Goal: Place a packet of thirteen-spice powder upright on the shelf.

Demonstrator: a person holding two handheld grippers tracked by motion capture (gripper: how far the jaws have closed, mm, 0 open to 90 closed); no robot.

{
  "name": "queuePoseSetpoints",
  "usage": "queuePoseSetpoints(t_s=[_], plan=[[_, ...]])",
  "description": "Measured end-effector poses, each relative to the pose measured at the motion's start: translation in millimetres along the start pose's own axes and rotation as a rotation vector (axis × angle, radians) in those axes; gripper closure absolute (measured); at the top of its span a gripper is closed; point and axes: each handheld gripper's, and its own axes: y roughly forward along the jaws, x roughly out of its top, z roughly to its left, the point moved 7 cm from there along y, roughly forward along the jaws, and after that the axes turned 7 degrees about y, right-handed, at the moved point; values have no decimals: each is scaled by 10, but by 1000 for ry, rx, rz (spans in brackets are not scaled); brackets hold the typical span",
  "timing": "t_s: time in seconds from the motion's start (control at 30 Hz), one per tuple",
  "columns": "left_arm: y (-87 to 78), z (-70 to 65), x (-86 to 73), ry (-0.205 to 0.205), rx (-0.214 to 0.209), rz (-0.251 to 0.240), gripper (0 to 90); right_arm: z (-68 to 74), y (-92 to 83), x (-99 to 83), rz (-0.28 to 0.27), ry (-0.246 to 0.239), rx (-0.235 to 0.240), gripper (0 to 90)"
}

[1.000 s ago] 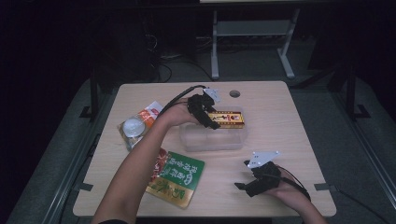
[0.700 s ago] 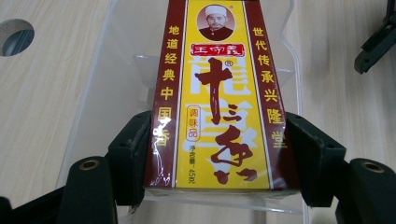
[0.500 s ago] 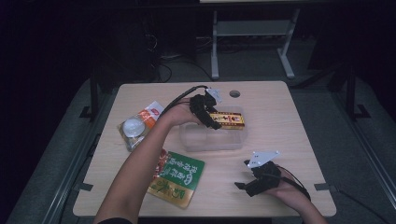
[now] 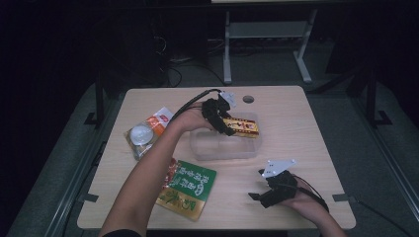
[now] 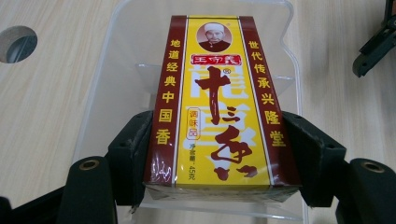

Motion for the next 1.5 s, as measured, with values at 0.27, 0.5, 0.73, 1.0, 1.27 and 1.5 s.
queuePoseSetpoints(t_s=[0.27,0.5,0.73,1.0,1.27,1.5], plan=[[-7,13,48,1,3,-9,313,2,-1,2,-2,-4,0,133],[-26,28,74,-4,10,-22,313,-1,-5,0,-2,-3,1,133],[-30,38,150,10,13,-29,313,2,-3,-1,-1,-4,3,133],[-31,53,223,4,13,-63,313,0,-9,-6,-1,-8,6,133],[-39,68,283,8,11,-85,313,11,-2,-5,2,-5,9,133],[-24,80,347,-1,4,-114,312,15,2,-9,5,-7,12,133]])
